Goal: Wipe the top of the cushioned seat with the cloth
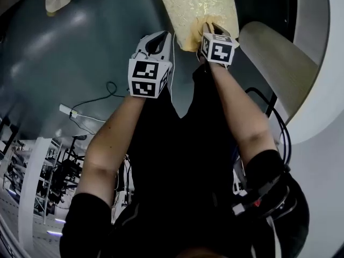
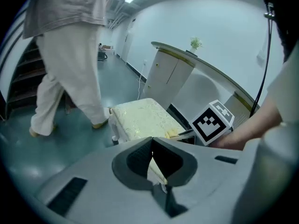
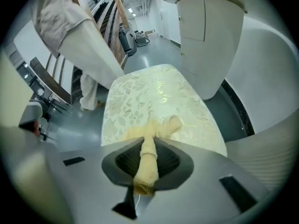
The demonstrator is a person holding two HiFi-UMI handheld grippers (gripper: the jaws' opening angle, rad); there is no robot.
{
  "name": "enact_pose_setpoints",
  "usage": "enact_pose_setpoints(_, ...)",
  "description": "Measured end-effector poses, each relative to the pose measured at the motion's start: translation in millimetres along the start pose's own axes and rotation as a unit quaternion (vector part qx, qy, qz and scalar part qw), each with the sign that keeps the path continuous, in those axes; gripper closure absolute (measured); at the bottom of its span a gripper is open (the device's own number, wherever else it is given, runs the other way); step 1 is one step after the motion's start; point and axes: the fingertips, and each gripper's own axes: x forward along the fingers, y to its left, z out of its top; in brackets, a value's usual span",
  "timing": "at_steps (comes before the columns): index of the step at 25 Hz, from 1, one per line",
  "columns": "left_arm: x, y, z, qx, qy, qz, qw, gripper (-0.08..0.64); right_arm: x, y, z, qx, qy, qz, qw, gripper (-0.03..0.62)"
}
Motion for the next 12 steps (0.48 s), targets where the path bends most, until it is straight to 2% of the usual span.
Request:
enact_pose_setpoints(7, -28.4, 18.8, -15.8, -0.005, -0.002, 0.006, 1.0, 0.555, 10.0, 80.0, -16.3, -0.021, 0.027, 0.057, 0.998, 0.534)
enact_pose_setpoints(12, -45.5, 25.0, -23.5, -0.007, -0.005, 0.014, 0.9999, 0.555, 4.5, 141.3, -30.9, -0.052, 0.068, 0.141, 0.986, 0.532)
